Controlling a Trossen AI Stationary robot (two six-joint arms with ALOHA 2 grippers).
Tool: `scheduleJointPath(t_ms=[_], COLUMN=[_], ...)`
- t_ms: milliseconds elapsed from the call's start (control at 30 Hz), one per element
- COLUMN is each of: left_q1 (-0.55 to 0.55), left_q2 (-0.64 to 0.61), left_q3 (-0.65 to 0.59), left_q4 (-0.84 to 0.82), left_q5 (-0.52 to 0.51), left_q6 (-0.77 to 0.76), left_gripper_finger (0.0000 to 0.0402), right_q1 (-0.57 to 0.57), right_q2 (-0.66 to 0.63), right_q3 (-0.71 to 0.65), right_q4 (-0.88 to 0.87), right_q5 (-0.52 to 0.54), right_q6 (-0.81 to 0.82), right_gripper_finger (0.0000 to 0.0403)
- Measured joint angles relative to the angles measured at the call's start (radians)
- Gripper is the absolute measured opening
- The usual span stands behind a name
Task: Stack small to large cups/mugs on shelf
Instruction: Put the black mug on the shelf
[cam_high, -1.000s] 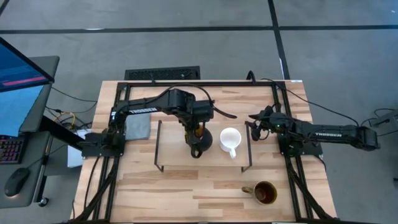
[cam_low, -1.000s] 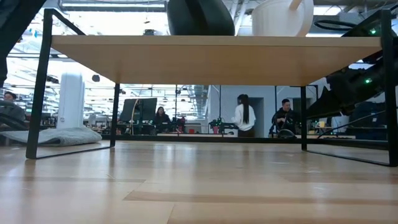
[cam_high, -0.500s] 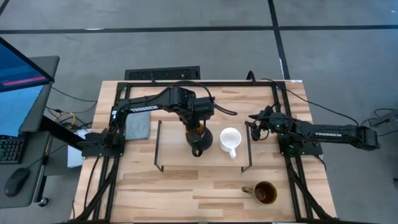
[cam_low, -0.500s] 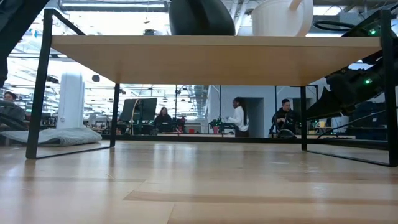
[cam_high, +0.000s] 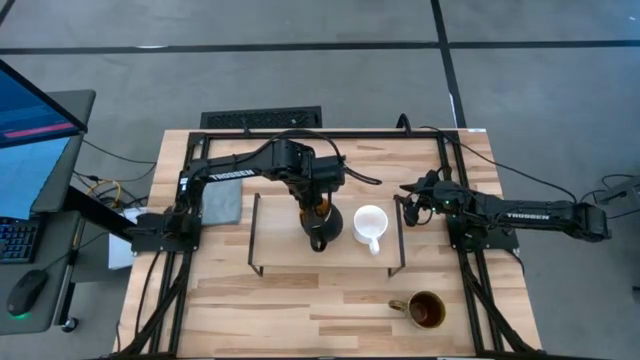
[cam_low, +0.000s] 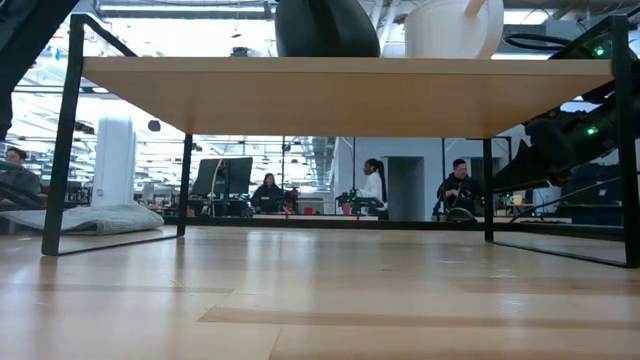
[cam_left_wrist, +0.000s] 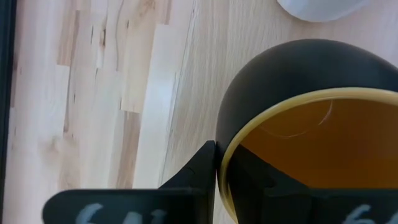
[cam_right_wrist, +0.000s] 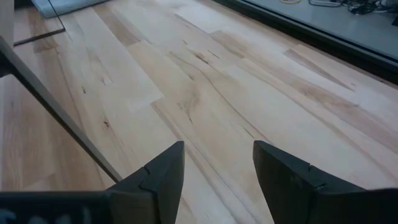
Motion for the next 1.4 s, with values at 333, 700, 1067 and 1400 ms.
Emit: scheduleJointPath(t_ms=[333,700,1067,1400], left_q1=[0.000,-0.002,-0.002,0.000], left_q2=[0.000,0.001,0.002,0.002], left_q3=[0.000,-0.001,-0.001,-0.001], left_q4=[0.000,-0.001,0.002,0.003], left_q5=[0.016,0.038,0.030,0.050], left_q6=[0.000,0.008,0.053,0.057], left_gripper_finger=[0.0025,0.0053,0.0073,0.0090], right_q1=[0.000,0.000,0.000,0.000], right_q2=[0.000,0.000,0.000,0.000], right_q3=[0.000,0.000,0.000,0.000], right_q4=[0.000,0.000,0.000,0.000], right_q5=[0.000,0.000,0.000,0.000], right_q6=[0.000,-0.001,-0.002,-0.009], right_gripper_finger=[0.0214,0.0214,0.0214,0.0214])
